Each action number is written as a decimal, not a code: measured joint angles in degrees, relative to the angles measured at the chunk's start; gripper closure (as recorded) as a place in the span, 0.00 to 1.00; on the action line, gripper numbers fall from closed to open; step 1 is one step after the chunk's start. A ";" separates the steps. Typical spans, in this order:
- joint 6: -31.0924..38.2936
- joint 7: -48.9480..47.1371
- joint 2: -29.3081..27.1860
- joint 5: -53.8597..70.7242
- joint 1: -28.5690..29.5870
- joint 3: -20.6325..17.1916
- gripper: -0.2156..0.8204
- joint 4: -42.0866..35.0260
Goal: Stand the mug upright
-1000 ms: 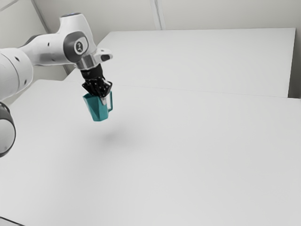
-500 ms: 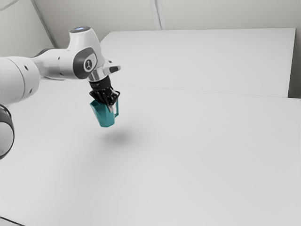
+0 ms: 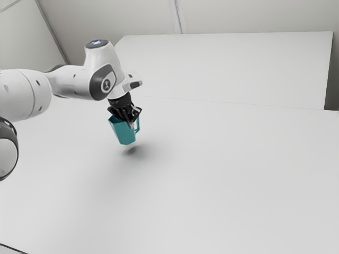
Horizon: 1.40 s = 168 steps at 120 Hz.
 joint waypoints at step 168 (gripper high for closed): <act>4.30 -1.79 5.77 3.43 -0.90 0.09 0.35 0.65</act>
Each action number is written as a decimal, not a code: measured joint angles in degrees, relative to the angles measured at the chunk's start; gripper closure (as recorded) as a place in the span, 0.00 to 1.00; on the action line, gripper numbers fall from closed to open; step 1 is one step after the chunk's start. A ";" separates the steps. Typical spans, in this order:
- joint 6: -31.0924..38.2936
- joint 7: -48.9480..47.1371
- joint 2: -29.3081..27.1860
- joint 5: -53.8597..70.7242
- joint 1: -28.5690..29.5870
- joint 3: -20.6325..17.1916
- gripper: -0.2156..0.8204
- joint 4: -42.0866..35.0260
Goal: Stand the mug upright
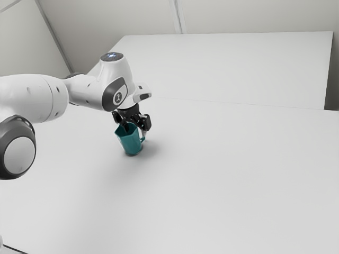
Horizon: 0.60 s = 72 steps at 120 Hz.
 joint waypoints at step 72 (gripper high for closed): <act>-19.66 0.57 -13.76 -3.40 -1.77 0.08 0.22 8.47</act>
